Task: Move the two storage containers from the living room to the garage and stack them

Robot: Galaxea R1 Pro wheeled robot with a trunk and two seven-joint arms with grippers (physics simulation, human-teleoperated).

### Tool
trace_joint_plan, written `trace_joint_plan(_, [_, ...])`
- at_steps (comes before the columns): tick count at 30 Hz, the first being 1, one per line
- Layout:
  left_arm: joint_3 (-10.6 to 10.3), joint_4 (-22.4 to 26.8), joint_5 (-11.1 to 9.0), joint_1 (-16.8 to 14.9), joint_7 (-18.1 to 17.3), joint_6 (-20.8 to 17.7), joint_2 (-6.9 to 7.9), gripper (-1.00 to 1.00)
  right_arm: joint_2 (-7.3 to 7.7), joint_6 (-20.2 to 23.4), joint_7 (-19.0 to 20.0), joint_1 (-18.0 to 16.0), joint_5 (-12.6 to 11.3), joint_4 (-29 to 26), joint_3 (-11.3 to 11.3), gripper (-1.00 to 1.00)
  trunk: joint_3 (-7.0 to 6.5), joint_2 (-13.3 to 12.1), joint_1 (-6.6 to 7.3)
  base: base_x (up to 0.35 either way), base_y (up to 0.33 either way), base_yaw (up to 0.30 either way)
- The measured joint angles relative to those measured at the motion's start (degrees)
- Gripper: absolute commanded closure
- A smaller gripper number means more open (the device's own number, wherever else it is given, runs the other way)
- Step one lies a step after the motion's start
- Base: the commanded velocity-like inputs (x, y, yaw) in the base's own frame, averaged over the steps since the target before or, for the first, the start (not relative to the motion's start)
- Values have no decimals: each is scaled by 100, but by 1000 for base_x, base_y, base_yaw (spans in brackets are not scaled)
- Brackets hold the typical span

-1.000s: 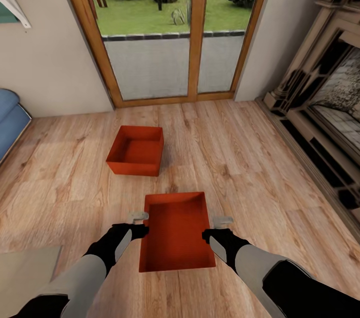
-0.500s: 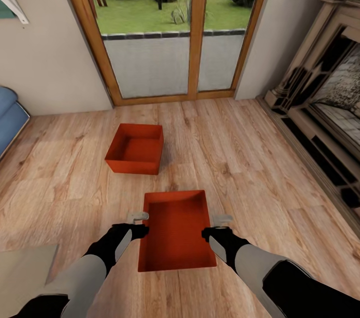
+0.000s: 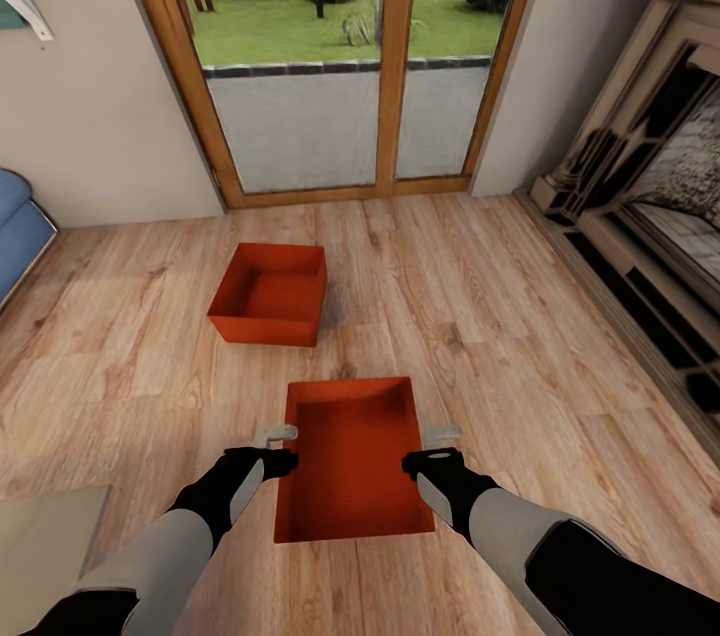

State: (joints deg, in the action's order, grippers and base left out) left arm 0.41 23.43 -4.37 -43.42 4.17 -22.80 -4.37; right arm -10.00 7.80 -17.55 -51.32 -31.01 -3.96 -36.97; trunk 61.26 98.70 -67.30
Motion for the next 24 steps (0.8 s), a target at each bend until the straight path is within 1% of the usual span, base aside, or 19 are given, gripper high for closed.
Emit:
trace_joint_plan(20, [-7,-85,-23,0,35,76,-9,-100,0,-1,-1,-5,-9,0,0,-100,0,0,0,0,0,0])
trace_joint_plan(24, [-8,-87,-23,0,41,78,-9,-100,0,-1,-4,-2,-15,0,-4,-100,71,159,-87,0,0,0])
